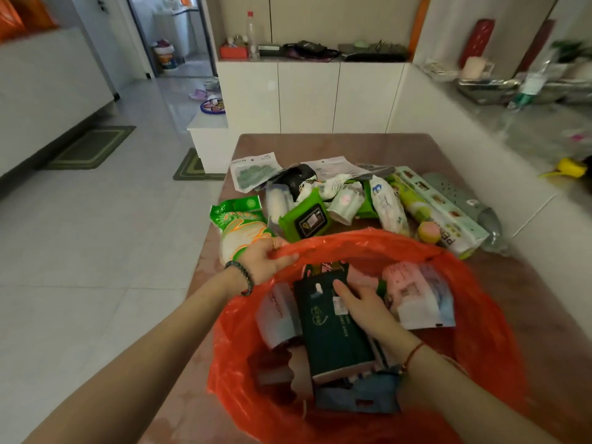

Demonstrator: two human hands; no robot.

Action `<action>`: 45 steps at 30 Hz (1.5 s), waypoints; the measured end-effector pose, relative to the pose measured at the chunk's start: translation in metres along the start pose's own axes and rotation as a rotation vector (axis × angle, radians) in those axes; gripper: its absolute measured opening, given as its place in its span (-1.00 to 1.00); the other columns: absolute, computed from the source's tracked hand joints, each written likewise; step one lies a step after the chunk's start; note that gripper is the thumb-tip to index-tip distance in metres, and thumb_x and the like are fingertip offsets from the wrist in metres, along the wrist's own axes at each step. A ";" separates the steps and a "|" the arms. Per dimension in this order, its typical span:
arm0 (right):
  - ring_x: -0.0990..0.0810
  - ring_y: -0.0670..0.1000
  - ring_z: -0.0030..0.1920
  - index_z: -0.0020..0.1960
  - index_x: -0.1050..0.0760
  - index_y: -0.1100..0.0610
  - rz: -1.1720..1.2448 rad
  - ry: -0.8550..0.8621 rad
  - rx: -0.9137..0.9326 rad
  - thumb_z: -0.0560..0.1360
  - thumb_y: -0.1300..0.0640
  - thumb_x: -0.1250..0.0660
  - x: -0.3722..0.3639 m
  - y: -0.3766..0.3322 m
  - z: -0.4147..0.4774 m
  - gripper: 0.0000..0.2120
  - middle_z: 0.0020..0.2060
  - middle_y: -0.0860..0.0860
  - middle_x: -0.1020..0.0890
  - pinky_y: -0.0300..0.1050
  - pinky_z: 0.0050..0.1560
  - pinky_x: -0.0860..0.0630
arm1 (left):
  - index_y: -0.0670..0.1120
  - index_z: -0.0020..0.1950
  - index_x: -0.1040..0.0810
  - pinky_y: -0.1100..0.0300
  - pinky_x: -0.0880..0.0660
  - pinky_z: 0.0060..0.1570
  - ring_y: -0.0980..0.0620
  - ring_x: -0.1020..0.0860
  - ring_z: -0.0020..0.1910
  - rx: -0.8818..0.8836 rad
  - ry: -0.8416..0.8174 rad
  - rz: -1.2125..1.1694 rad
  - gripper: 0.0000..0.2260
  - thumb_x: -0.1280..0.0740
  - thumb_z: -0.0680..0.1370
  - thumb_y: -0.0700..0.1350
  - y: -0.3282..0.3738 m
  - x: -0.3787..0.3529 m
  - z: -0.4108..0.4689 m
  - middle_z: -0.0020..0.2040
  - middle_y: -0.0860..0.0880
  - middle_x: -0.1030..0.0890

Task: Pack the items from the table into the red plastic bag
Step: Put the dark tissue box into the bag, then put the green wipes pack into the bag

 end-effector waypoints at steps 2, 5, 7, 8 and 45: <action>-0.60 -0.05 -0.11 -0.02 -0.53 0.02 -0.207 0.101 0.120 0.55 -0.09 -0.14 -0.001 -0.008 -0.006 -0.74 -0.15 -0.02 -0.65 -0.13 -0.04 -0.53 | 0.11 -0.23 -0.42 0.49 -0.39 -0.38 0.19 -0.45 -0.32 -0.014 -0.029 0.020 -0.88 -0.30 0.50 0.00 -0.005 -0.003 -0.003 -0.29 0.08 -0.49; -0.57 -0.07 -0.15 -0.03 -0.54 0.07 -0.379 0.233 0.317 0.56 0.00 -0.16 0.007 -0.033 -0.019 -0.78 -0.18 -0.05 -0.59 -0.23 -0.16 -0.48 | 0.10 -0.13 -0.45 0.53 -0.42 -0.36 0.18 -0.49 -0.29 -0.051 -0.129 0.051 -0.94 -0.30 0.49 0.04 -0.006 0.000 -0.013 -0.25 0.08 -0.52; -0.60 -0.04 -0.21 -0.10 -0.56 0.12 -0.332 0.318 0.446 0.54 0.09 -0.20 0.020 -0.056 -0.026 -0.82 -0.23 0.00 -0.61 -0.23 -0.19 -0.52 | 0.09 -0.06 -0.49 0.42 -0.49 -0.16 0.13 -0.54 -0.19 -0.060 -0.150 0.046 -0.89 -0.28 0.49 0.09 -0.010 0.007 -0.013 -0.19 0.07 -0.56; -0.61 -0.01 -0.22 -0.12 -0.56 0.14 -0.283 0.348 0.489 0.54 0.12 -0.22 0.027 -0.070 -0.028 -0.82 -0.24 0.05 -0.63 -0.19 -0.18 -0.55 | 0.09 -0.06 -0.51 0.33 -0.49 -0.06 0.13 -0.55 -0.15 -0.062 -0.126 0.032 -0.88 -0.26 0.50 0.10 -0.013 0.011 -0.009 -0.17 0.08 -0.57; -0.64 -0.08 -0.07 0.13 -0.45 0.05 0.176 -0.067 0.405 0.44 0.01 -0.36 0.052 -0.192 0.132 -0.71 -0.01 -0.02 -0.63 -0.20 -0.10 -0.58 | 0.05 -0.04 -0.63 0.11 -0.58 0.04 0.02 -0.64 0.01 -0.058 0.212 -0.934 -0.55 -0.55 0.12 0.14 0.022 0.019 0.114 -0.05 0.04 -0.70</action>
Point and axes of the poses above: each hand's wrist, its own z-axis towards the middle knuckle, its own x-axis out of the back of the hand, y = z × x, the point moved 3 cm from there along z, towards the middle knuckle
